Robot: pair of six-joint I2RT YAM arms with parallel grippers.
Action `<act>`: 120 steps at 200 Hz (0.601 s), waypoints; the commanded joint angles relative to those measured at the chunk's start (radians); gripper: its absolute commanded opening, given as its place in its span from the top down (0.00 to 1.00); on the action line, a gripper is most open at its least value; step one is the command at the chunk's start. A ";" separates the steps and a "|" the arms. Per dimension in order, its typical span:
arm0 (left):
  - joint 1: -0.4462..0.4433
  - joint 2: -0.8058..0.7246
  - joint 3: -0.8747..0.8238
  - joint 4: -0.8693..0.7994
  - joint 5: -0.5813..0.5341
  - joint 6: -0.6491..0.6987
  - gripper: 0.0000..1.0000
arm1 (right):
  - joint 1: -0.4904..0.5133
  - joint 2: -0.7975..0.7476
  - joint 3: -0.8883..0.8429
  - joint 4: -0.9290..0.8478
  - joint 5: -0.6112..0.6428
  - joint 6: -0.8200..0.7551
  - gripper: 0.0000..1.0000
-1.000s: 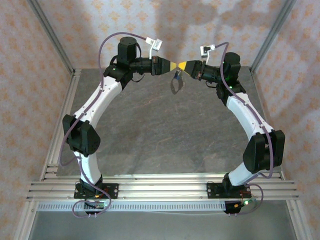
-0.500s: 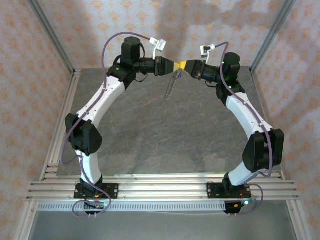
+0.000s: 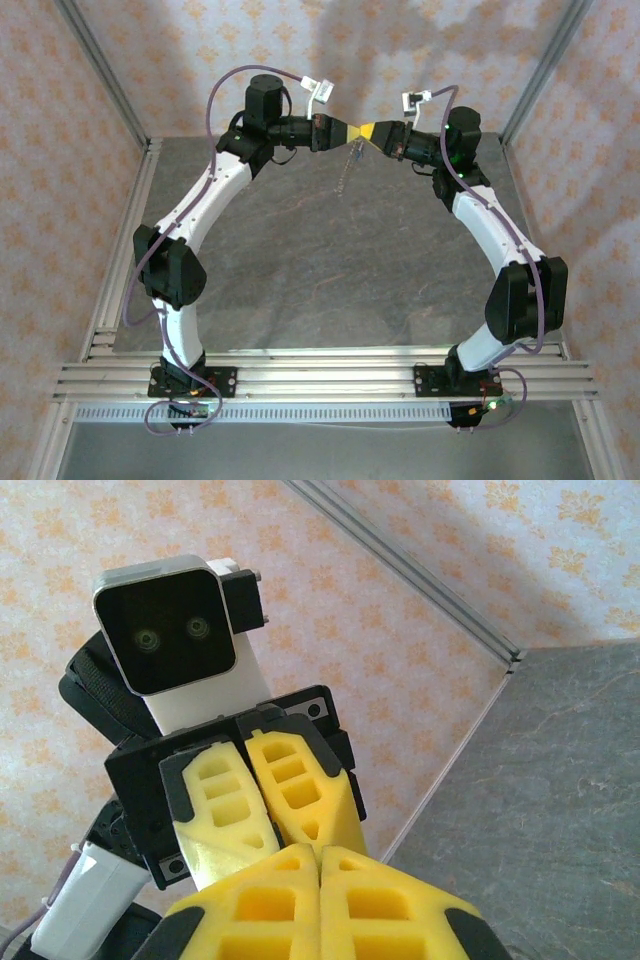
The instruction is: Put the keys on the keyring
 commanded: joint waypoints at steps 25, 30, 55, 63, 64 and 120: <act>-0.020 -0.003 0.016 -0.001 0.047 0.033 1.00 | 0.003 0.000 -0.003 0.074 0.027 0.025 1.00; -0.021 -0.003 0.016 0.000 0.043 0.033 1.00 | 0.003 -0.001 -0.004 0.078 0.031 0.030 1.00; -0.022 -0.049 -0.018 0.040 -0.019 0.018 1.00 | -0.009 -0.031 -0.017 0.079 0.094 0.048 0.82; -0.020 -0.064 -0.042 0.066 -0.047 0.007 1.00 | -0.021 -0.058 -0.040 0.082 0.138 0.050 0.73; -0.020 -0.067 -0.045 0.071 -0.050 0.005 1.00 | -0.023 -0.062 -0.044 0.082 0.144 0.050 0.72; -0.017 -0.134 -0.152 0.290 -0.105 -0.112 1.00 | -0.063 -0.232 -0.224 0.111 0.359 0.067 0.63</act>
